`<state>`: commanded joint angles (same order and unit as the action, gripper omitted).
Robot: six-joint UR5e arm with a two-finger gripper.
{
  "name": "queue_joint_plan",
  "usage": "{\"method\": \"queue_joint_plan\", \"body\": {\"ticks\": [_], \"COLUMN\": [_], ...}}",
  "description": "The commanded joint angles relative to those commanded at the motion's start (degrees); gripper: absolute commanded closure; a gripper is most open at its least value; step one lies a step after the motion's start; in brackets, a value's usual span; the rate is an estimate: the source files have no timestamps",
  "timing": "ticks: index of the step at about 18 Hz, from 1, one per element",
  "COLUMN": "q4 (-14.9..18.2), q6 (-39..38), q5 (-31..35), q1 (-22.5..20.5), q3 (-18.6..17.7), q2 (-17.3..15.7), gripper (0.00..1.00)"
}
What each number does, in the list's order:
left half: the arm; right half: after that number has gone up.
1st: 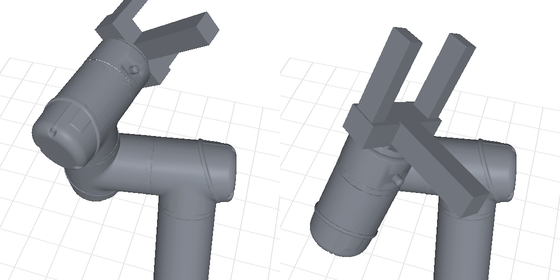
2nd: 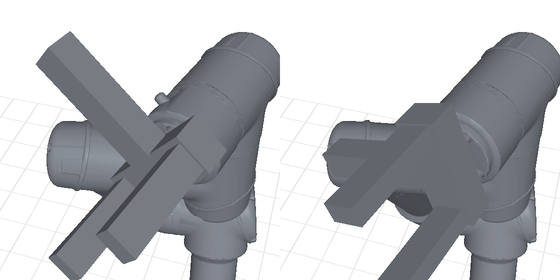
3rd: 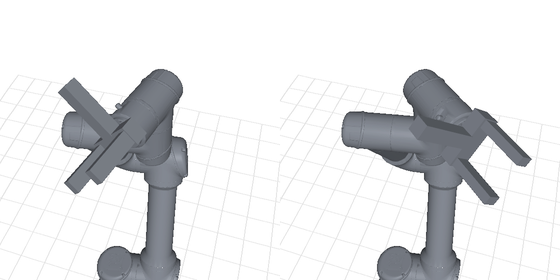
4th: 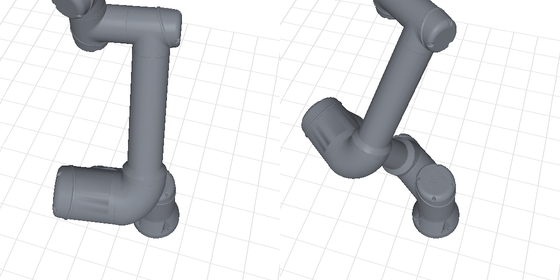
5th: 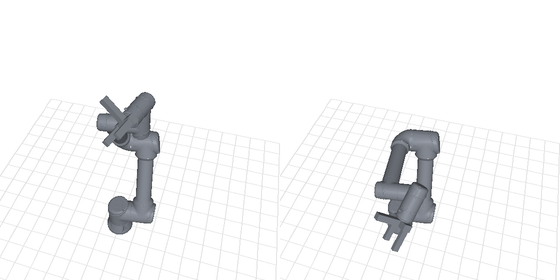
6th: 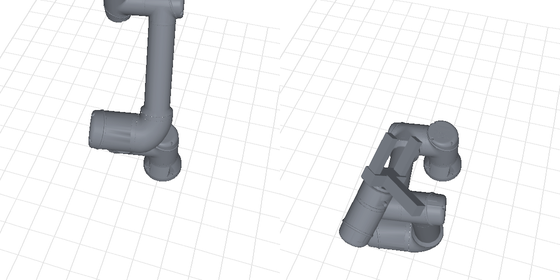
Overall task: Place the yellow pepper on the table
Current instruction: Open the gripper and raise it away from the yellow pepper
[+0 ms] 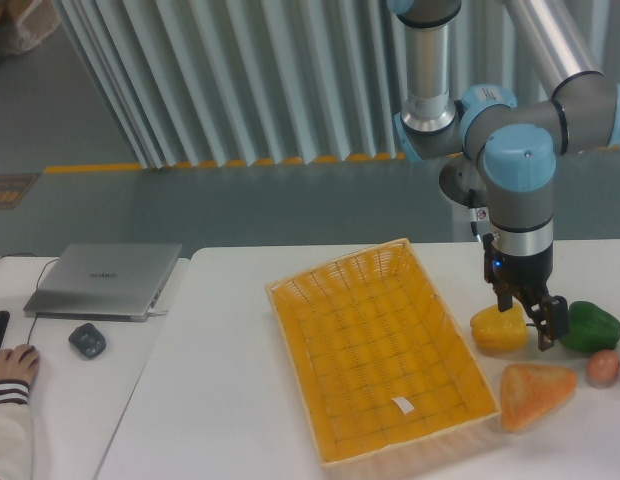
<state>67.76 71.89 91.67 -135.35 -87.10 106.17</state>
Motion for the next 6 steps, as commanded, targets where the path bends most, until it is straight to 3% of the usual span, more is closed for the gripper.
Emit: {"method": "queue_joint_plan", "body": {"ticks": [6], "q4": [-0.3], "q6": [0.8], "q5": [0.0], "q1": [-0.5], "q3": [-0.7], "q2": [-0.3], "gripper": [0.0]}}
